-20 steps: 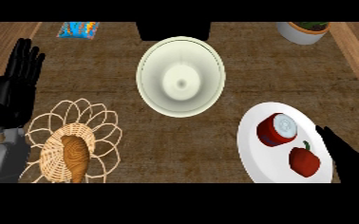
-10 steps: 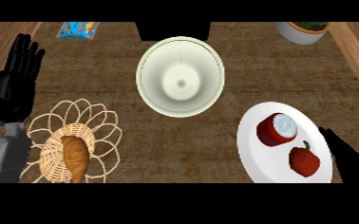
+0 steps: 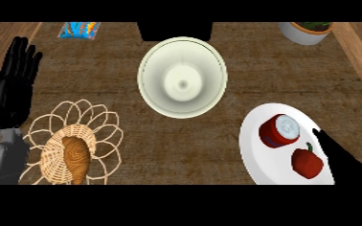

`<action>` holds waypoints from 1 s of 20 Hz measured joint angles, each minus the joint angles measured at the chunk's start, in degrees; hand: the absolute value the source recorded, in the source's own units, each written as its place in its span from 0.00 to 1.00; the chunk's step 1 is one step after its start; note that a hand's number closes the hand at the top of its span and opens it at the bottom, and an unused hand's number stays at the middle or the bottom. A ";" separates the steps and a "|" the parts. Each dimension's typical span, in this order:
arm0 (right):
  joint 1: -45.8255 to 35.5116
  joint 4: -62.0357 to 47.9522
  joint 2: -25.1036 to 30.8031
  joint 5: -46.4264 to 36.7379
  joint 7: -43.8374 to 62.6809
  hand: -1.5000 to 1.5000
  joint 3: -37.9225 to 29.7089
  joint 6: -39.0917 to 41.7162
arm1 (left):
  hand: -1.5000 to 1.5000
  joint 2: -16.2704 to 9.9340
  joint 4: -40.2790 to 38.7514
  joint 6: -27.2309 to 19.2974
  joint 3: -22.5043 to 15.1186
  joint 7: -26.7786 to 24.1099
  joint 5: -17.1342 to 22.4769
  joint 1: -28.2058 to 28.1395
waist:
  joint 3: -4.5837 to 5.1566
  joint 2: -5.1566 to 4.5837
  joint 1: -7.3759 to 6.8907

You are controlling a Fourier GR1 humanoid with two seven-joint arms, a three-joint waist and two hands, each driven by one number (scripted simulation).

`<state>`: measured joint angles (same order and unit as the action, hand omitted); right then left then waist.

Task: Pick the bell pepper from the plate and place it in the bowl

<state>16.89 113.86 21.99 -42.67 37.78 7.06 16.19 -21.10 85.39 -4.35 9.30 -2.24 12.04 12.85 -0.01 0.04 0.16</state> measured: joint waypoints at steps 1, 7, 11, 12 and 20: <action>0.04 0.18 -0.34 -0.31 -0.29 0.00 -0.05 0.38 | 0.50 0.26 0.47 -0.12 0.01 0.49 -0.36 -0.01 | -0.02 -0.01 0.00; -1.28 -3.26 -2.36 -2.68 -1.47 0.00 -0.69 0.97 | 0.50 1.46 1.00 0.25 0.58 1.22 -1.47 0.24 | 0.01 -0.01 -0.01; -2.55 -7.74 -3.37 -4.19 -4.19 0.00 -1.60 0.23 | 0.50 1.77 0.30 1.08 1.40 1.04 -1.96 0.60 | 0.00 -0.02 -0.02; -2.67 -8.51 -3.39 -4.19 -5.06 0.00 -2.27 0.17 | 0.50 1.78 -0.06 1.28 1.66 1.01 -2.10 0.85 | 0.00 -0.03 -0.01; -5.17 -15.46 -5.99 -6.43 -6.85 0.00 -3.89 -1.21 | 0.50 2.72 -0.03 2.27 2.58 0.45 -3.04 0.35 | -0.01 -0.03 -0.06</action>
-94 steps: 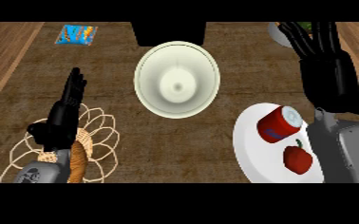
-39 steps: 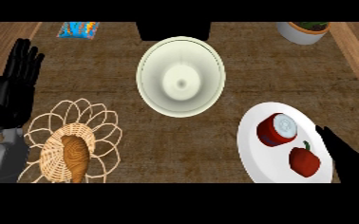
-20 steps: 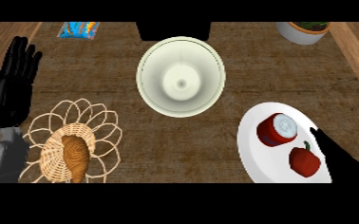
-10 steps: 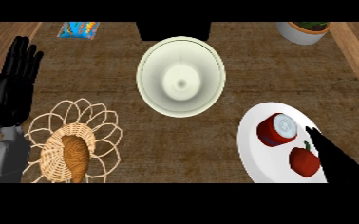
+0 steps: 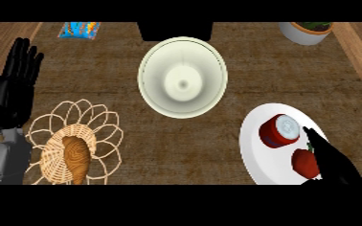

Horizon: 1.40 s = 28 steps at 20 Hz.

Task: Pick the bell pepper from the plate and place it in the bowl

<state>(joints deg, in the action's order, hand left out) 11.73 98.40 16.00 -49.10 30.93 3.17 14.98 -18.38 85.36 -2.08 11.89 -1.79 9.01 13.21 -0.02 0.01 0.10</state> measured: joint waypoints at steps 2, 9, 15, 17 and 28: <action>0.34 -1.44 0.27 0.31 -1.07 0.00 -1.32 -0.07 | 0.50 -0.27 0.37 0.04 0.21 1.24 -0.08 0.82 | 0.02 0.00 0.03; -0.13 -5.28 0.33 -2.26 -5.58 1.00 -2.16 -3.23 | 0.50 0.34 -0.48 0.67 0.74 0.55 -0.82 0.92 | 0.19 0.10 0.05; -0.41 -7.74 1.05 -4.36 -11.41 1.00 -3.22 -7.63 | 0.50 0.66 0.29 0.36 0.82 2.26 -1.19 2.18 | 0.38 0.22 0.06; -0.48 -6.88 0.74 -5.60 -11.07 1.00 -2.72 -7.57 | 0.50 0.78 0.36 0.48 1.09 2.08 -1.25 1.89 | 0.35 0.20 0.08; -22.65 -13.59 15.55 -4.96 -32.58 1.00 1.94 2.56 | 0.50 2.84 0.70 3.25 -3.35 1.80 -1.00 6.28 | -0.29 -3.17 -10.88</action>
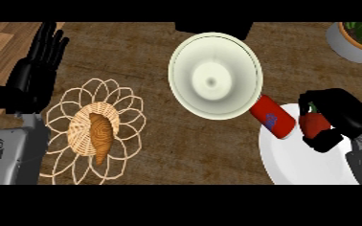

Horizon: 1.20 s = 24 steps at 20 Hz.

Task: Pick the bell pepper from the plate and place it in the bowl

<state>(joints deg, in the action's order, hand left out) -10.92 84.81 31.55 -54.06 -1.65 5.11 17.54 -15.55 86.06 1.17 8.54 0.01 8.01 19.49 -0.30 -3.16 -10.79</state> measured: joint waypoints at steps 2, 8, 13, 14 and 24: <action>-3.83 -1.82 2.67 0.89 -5.10 1.00 -0.07 0.94 | 0.50 0.27 0.06 0.24 -0.62 -0.09 -0.09 0.71 | -0.10 -0.31 -0.96; -14.83 -9.22 8.93 4.62 -19.22 1.00 -3.31 0.89 | 0.50 0.99 -0.30 0.28 -1.67 -0.28 -0.44 2.17 | -0.24 -0.70 -1.49; -22.70 -16.34 11.52 10.42 -31.79 1.00 -6.39 2.63 | 0.50 1.27 -0.99 0.12 -1.84 -0.06 -0.52 2.94 | -0.23 -0.64 -1.01; -24.37 -17.76 11.92 11.56 -34.28 1.00 -7.02 3.02 | 0.50 1.29 -1.22 -0.01 -1.82 -0.08 -0.64 3.03 | -0.21 -0.58 -0.79; -39.05 -32.08 12.32 23.56 -44.30 1.00 -8.78 7.63 | 0.50 1.18 -2.66 -1.10 -1.32 0.32 -1.32 3.92 | 0.08 0.22 0.78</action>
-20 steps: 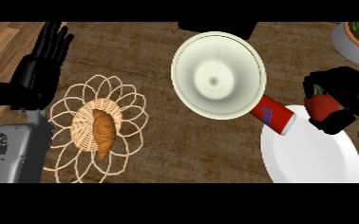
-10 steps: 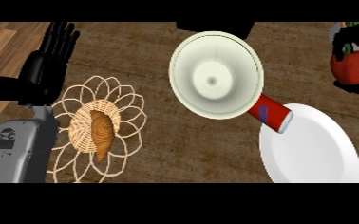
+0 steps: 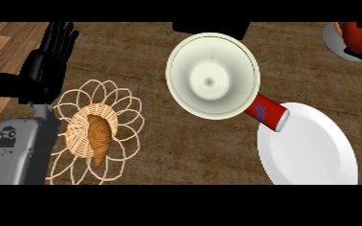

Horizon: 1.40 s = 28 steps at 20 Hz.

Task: Pick the bell pepper from the plate and place it in the bowl

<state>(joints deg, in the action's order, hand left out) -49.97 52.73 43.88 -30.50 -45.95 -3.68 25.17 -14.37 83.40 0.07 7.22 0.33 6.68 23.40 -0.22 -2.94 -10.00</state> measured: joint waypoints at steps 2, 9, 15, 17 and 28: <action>-2.87 -2.12 -0.22 1.84 0.50 1.00 1.02 1.50 | 0.50 -0.17 -0.49 -0.04 0.29 -0.18 -0.05 -0.21 | 0.09 0.22 0.47; -12.10 -8.09 -3.42 5.52 3.17 1.00 6.60 4.72 | 0.50 -0.27 -1.24 -0.58 1.08 -1.06 -0.35 -1.53 | 0.23 0.90 2.05; -18.88 -11.68 -8.42 5.89 4.96 1.00 12.79 5.80 | 0.50 -1.18 -2.05 -0.44 2.34 -1.68 -0.13 -1.97 | 0.27 1.26 3.56; -20.16 -12.69 -10.35 5.58 5.08 1.00 15.03 5.74 | 0.50 -1.64 -1.99 -0.32 2.85 -1.48 0.10 -2.06 | 0.27 1.44 4.17; -22.40 -19.34 -22.98 2.34 4.32 1.00 24.39 1.38 | 0.50 -2.19 -1.48 -0.64 4.34 -1.32 0.49 -3.93 | 0.25 2.10 6.96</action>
<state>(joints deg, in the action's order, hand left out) -72.37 33.39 20.89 -28.16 -41.63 20.71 26.55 -16.56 81.91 -0.57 11.56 -0.98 7.18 19.48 0.03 -0.84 -3.04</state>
